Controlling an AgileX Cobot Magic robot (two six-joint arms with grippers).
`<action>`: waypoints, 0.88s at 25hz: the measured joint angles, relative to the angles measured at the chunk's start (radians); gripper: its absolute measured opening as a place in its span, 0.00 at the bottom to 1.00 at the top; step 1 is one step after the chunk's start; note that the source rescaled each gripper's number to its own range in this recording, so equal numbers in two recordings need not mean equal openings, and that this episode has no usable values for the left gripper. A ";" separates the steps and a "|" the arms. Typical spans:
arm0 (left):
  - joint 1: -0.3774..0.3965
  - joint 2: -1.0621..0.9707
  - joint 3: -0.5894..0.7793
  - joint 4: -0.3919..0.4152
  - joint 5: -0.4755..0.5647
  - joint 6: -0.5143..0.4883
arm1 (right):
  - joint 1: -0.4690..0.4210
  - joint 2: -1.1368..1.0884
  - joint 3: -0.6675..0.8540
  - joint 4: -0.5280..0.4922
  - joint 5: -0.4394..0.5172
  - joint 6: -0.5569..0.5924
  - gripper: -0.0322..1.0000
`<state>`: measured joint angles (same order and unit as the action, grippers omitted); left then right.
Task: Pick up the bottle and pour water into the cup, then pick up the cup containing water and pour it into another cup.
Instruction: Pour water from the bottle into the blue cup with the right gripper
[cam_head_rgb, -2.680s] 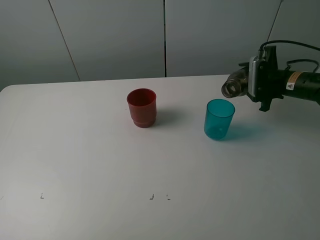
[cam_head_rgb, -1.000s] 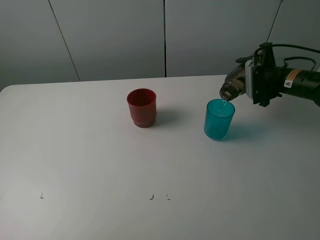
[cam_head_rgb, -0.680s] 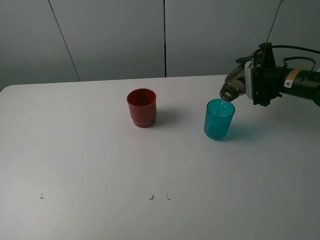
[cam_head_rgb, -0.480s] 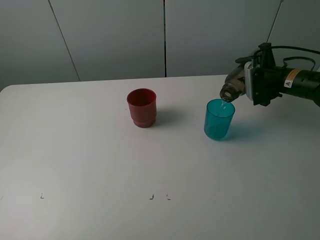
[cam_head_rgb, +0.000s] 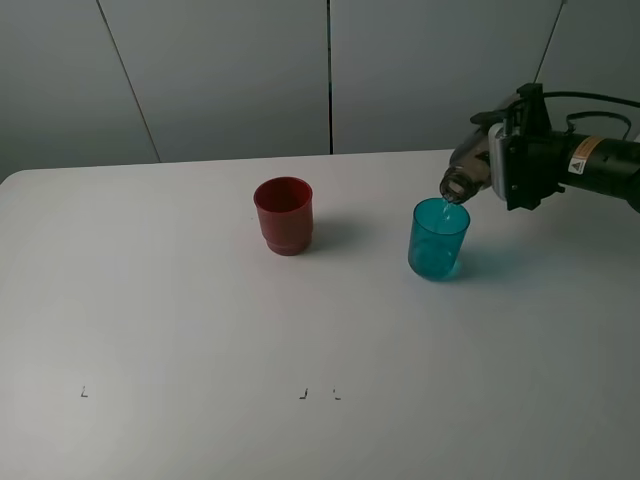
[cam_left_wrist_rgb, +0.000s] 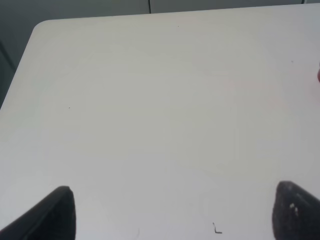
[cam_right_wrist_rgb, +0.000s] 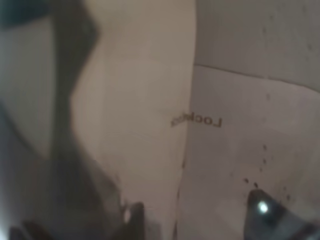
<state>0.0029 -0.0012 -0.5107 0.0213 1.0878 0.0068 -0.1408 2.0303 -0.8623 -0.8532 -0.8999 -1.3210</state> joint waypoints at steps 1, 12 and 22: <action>0.000 0.000 0.000 0.000 0.000 0.000 | 0.000 0.000 0.000 0.000 0.000 0.000 0.03; 0.000 0.000 0.000 0.000 0.000 0.000 | 0.000 -0.002 0.000 0.009 -0.023 -0.040 0.03; 0.000 0.000 0.000 0.000 0.000 -0.007 | 0.000 -0.002 0.000 0.021 -0.031 -0.094 0.03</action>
<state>0.0029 -0.0012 -0.5107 0.0213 1.0878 0.0000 -0.1408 2.0279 -0.8623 -0.8322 -0.9306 -1.4147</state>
